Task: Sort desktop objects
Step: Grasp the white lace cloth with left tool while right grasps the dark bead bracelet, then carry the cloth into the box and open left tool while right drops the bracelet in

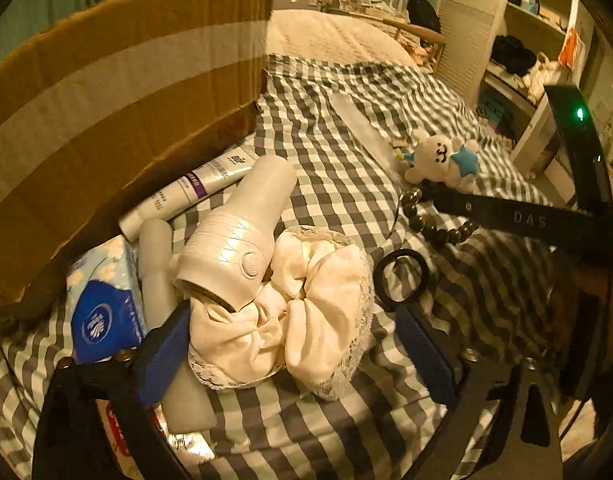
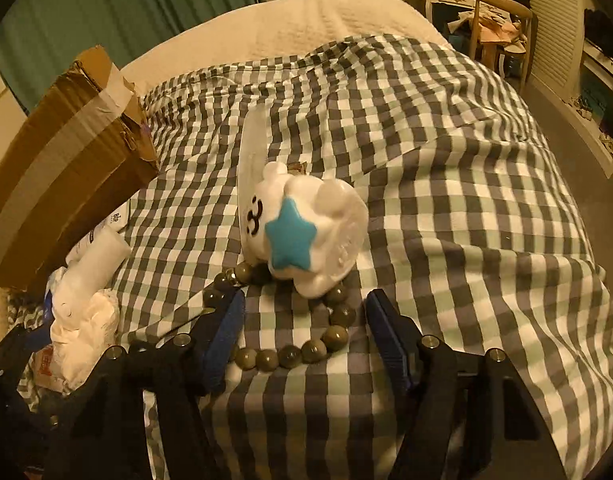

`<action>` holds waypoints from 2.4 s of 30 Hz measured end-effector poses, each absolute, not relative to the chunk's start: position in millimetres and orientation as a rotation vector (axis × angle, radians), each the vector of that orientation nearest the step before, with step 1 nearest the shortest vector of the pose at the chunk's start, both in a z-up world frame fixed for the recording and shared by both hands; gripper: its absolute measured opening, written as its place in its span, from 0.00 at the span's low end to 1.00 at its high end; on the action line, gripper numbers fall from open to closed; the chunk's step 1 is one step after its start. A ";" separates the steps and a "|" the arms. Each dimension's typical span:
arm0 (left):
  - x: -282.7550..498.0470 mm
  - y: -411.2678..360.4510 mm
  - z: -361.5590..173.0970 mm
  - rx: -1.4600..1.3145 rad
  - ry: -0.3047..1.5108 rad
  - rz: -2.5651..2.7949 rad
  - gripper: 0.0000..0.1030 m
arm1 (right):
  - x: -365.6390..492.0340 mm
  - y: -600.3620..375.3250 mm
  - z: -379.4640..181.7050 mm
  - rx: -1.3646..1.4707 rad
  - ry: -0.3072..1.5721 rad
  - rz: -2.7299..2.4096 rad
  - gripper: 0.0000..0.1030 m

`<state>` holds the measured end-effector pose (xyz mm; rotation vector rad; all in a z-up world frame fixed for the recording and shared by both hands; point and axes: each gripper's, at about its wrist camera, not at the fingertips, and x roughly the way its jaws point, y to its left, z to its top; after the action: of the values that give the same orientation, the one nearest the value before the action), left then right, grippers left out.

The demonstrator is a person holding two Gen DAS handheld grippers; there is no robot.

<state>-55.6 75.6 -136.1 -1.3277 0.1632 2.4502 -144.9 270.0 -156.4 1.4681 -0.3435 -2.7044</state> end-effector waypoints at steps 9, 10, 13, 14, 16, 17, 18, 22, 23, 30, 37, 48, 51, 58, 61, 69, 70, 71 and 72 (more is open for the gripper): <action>-58.3 58.5 -130.6 -1.410 0.106 2.406 0.31 | -137.4 260.2 -135.7 1.393 -0.344 -2.671 0.11; -56.5 57.0 -127.9 -1.409 0.094 2.405 0.30 | -135.6 258.4 -130.8 1.375 -0.337 -2.676 0.11; -47.2 54.6 -115.7 -1.396 0.097 2.412 0.28 | -128.1 252.5 -111.6 1.306 -0.327 -2.691 0.11; -43.1 53.6 -110.7 -1.385 0.093 2.416 0.28 | -126.2 250.5 -104.6 1.278 -0.328 -2.695 0.11; -35.8 52.9 -99.4 -1.354 0.076 2.413 0.28 | -122.3 246.3 -92.0 1.217 -0.326 -2.701 0.11; -34.8 54.9 -95.0 -1.340 0.072 2.413 0.28 | -121.5 242.6 -87.2 1.198 -0.318 -2.704 0.11; -33.5 54.8 -91.5 -1.326 0.066 2.415 0.28 | -119.5 239.7 -82.0 1.178 -0.311 -2.711 0.11; -26.4 52.1 -71.3 -1.258 -0.020 2.405 0.28 | -110.8 232.9 -61.8 1.096 -0.290 -2.723 0.11; -26.8 53.0 -68.5 -1.248 -0.031 2.407 0.28 | -110.3 232.0 -58.6 1.083 -0.284 -2.726 0.11; -41.1 42.4 -36.8 -1.120 -0.065 2.483 0.28 | -95.0 230.3 -29.4 0.964 -0.271 -2.746 0.11; -59.9 8.0 3.6 -0.976 -0.139 2.582 0.28 | -82.4 219.9 15.0 0.824 -0.257 -2.740 0.11; -100.6 -95.2 38.3 -0.895 -0.368 2.733 0.28 | -142.7 144.6 98.2 0.643 -0.176 -2.653 0.11; -112.6 -110.1 25.4 -0.950 -0.421 2.746 0.28 | -171.6 120.4 105.4 0.664 -0.151 -2.638 0.11; -122.3 -120.3 -2.8 -1.071 -0.503 2.722 0.57 | -209.9 75.3 81.4 0.797 -0.160 -2.637 0.35; -119.8 -125.9 -5.6 -1.074 -0.579 2.703 0.82 | -206.7 75.7 78.3 0.800 -0.171 -2.659 0.59; -108.9 -122.8 -0.7 -1.093 -0.641 2.682 0.88 | -144.5 121.5 89.4 0.750 -0.110 -2.788 0.67; -106.0 -120.9 -0.1 -1.092 -0.639 2.675 0.88 | -135.6 127.7 87.3 0.748 -0.097 -2.812 0.70; -99.6 -115.7 0.2 -1.088 -0.620 2.668 0.88 | -123.4 136.2 83.0 0.749 -0.094 -2.837 0.70; -94.1 -111.0 0.3 -1.083 -0.596 2.668 0.88 | -112.4 146.2 76.6 0.759 -0.102 -2.849 0.70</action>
<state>-94.1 -111.0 0.3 -1.0825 -0.5956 2.6684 -112.4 146.2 76.6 0.7585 -0.1015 -2.8487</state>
